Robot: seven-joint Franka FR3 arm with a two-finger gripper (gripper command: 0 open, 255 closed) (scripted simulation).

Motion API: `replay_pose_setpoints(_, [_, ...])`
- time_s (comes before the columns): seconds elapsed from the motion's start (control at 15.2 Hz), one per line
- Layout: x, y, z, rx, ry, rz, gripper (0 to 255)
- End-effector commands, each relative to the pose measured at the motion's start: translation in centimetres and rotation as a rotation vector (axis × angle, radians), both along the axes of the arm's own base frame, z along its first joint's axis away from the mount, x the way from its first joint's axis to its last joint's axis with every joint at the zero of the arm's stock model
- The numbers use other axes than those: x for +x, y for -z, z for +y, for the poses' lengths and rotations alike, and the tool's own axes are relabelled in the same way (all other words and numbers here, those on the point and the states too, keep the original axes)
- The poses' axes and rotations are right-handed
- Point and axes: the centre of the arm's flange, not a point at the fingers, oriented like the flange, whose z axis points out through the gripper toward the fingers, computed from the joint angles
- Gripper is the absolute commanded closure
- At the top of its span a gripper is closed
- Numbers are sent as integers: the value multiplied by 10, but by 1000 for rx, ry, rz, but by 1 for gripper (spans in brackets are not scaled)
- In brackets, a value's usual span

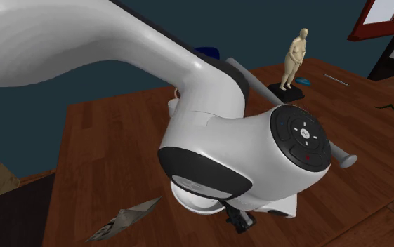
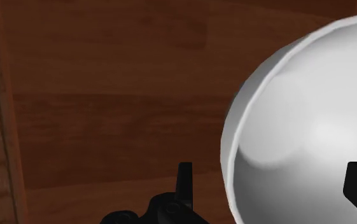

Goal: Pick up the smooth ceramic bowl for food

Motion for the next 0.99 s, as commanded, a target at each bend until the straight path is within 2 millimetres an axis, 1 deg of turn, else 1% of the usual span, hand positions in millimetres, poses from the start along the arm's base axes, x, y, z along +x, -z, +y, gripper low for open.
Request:
replay_pose_setpoints(0.0, [4,11,-4,4,-1,0,0])
replay_pose_setpoints(0.33, [4,38,-4,4,-1,0,0])
replay_pose_setpoints(0.4, [4,41,-4,4,-1,0,0])
replay_pose_setpoints(0.53, [4,41,-4,4,-1,0,0])
replay_pose_setpoints(0.59, [4,40,-4,4,-1,0,255])
replay_pose_setpoints(0.92, [4,40,-4,4,-1,0,255])
